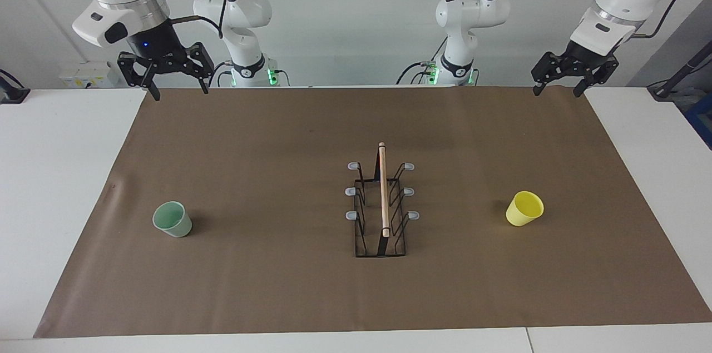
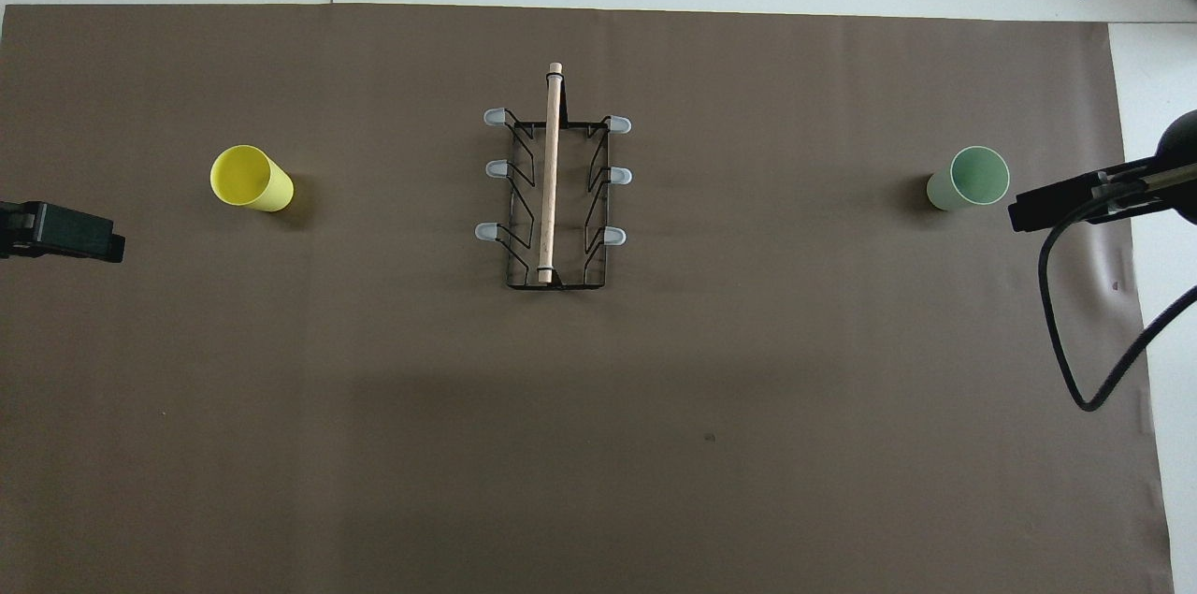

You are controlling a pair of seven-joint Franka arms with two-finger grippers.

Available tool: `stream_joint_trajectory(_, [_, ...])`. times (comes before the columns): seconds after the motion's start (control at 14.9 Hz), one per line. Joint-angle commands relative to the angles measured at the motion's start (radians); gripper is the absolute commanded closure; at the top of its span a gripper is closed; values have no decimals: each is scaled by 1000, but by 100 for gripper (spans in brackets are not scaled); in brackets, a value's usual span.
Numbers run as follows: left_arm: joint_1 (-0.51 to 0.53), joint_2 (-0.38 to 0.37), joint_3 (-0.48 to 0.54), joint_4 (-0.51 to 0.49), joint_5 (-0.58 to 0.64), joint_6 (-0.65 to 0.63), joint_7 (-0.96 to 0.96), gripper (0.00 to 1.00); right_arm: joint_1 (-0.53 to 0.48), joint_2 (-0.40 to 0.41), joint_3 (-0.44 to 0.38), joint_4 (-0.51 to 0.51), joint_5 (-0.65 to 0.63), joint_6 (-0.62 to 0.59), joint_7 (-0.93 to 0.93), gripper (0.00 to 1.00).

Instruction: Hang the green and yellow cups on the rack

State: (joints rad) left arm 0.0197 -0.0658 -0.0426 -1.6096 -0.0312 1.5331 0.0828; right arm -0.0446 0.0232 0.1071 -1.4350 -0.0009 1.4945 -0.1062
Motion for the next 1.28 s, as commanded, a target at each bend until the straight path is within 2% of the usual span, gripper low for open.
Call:
stream_joint_trajectory(0.0, [9, -17, -8, -4, 16, -19, 6, 0, 37, 15, -35, 28, 12, -8, 20, 0])
stream_joint_trajectory(0.2, [9, -32, -11, -22, 14, -31, 0, 0, 52, 15, -73, 28, 22, -7, 19, 0])
stream_joint_trajectory(0.6, [20, -34, -8, -27, -1, -44, -14, 0, 52, 15, -76, 22, 25, 0, 19, 0])
stream_joint_trajectory(0.74, [29, -11, -3, -23, 5, -39, -21, 0, 54, 15, -76, 21, 24, 6, 20, 0])
stream_joint_trajectory(1.01, [69, 119, 4, -7, 24, 50, -80, 0, 57, 23, -75, -10, 12, 65, 19, 0])
stream_joint_trajectory(1.21, [89, 311, 24, 155, 22, 56, -104, 0, 101, 81, -73, -27, -43, 134, 16, 0])
